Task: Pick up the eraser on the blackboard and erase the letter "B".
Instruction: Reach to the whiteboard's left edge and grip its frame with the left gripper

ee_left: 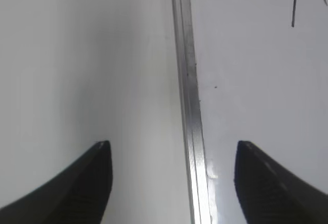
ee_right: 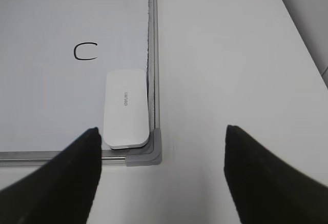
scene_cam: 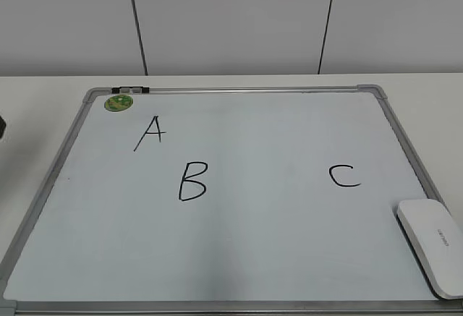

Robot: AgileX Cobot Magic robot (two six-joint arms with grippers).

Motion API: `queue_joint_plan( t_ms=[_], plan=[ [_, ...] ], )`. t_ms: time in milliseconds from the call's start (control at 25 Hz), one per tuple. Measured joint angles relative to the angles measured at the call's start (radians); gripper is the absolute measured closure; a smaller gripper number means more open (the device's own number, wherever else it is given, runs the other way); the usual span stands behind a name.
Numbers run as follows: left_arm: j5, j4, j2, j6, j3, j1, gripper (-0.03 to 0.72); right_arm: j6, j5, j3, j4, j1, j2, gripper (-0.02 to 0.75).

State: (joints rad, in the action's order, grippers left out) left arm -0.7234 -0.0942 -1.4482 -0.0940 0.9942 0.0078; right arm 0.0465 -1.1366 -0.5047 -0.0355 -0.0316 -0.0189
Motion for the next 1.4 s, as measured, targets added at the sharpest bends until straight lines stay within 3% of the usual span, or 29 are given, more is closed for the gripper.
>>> queue_joint_plan(
  t_ms=[480, 1400],
  plan=[
    [-0.130, -0.067, -0.376, -0.076, 0.258, 0.000, 0.229, 0.000, 0.000, 0.000, 0.000, 0.000, 0.000, 0.164],
    [-0.165, -0.108, -0.665, -0.088, 0.453, 0.000, 0.442, 0.000, 0.000, 0.000, 0.000, 0.000, 0.000, 0.164]
  ],
)
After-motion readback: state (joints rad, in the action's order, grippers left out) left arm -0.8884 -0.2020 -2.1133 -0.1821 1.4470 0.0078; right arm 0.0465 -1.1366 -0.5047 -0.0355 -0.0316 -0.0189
